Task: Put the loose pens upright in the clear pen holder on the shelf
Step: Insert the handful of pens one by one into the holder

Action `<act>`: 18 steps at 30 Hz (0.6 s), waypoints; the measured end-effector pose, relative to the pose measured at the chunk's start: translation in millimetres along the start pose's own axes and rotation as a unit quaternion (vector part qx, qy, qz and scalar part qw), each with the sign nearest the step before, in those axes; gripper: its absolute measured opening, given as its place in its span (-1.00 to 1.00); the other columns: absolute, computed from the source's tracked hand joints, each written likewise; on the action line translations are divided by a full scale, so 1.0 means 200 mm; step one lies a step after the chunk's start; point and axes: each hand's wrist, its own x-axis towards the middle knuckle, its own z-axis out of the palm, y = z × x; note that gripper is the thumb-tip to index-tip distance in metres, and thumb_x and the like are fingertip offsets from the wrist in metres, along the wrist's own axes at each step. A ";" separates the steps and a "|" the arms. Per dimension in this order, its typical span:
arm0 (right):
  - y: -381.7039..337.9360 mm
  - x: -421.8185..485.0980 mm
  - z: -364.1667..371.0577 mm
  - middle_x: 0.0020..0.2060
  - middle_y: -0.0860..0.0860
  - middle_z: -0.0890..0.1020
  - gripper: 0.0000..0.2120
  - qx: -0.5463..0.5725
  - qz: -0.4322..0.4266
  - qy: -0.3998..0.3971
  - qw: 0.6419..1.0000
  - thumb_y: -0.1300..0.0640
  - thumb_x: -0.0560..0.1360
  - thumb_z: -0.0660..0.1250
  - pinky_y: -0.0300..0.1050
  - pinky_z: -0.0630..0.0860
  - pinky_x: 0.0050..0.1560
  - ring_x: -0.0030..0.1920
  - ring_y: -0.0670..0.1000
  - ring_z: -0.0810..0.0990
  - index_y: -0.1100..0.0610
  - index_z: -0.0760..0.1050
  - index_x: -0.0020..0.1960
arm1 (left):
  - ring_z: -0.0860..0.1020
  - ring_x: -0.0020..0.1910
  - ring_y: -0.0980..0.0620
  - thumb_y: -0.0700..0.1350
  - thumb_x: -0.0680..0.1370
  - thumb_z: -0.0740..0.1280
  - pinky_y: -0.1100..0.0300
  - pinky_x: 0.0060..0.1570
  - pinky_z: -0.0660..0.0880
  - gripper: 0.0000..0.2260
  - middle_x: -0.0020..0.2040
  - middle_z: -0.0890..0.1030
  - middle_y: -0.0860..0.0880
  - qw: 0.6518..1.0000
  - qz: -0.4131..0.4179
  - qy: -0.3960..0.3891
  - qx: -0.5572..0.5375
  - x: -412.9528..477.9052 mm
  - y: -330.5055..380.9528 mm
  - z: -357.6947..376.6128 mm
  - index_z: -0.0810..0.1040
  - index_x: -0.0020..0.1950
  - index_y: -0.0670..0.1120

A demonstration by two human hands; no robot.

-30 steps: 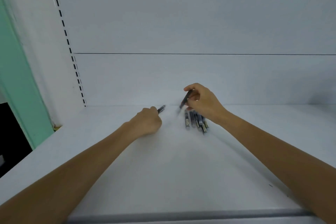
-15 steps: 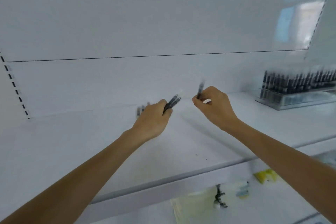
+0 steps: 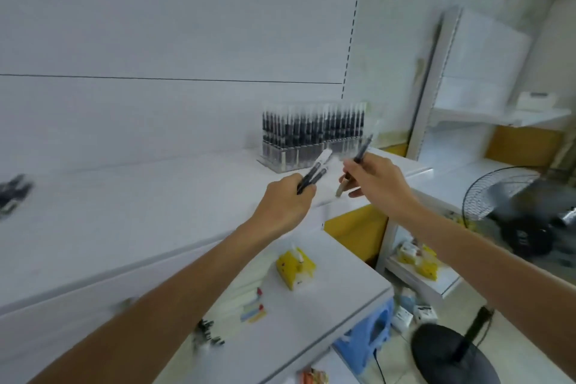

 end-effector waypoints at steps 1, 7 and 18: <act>0.06 0.00 -0.08 -0.22 0.04 0.65 -0.83 -0.001 0.018 0.012 1.000 0.07 0.59 0.22 -0.13 0.62 -0.17 -0.25 -0.05 0.65 0.08 0.49 -0.15 | 0.42 -0.29 -0.04 -0.07 0.60 0.16 0.15 -0.28 0.33 -0.73 -0.15 0.54 -0.17 1.000 0.004 -0.009 0.006 0.02 0.04 0.07 0.48 0.00 -0.28; 0.29 0.10 -0.31 -0.16 0.08 0.63 -0.81 -0.032 0.023 0.079 0.996 0.09 0.57 0.27 -0.23 0.62 -0.18 -0.20 0.02 0.64 0.20 0.56 0.02 | 0.39 -0.37 0.09 -0.07 0.61 0.14 0.35 -0.44 0.30 -0.75 -0.24 0.49 -0.06 0.999 0.036 -0.010 0.028 0.23 0.14 0.30 0.52 -0.04 -0.21; 0.33 0.75 -0.24 -0.13 0.06 0.61 -0.09 0.012 -0.076 0.038 0.996 0.31 0.43 0.43 -0.38 0.48 -0.45 -0.36 -0.01 0.59 -0.12 -0.06 0.53 | 0.41 -0.58 0.22 -0.09 0.62 0.16 0.41 -0.52 0.34 -0.79 -0.37 0.54 0.03 0.998 0.040 0.045 0.026 0.69 0.05 0.21 0.46 -0.17 -0.09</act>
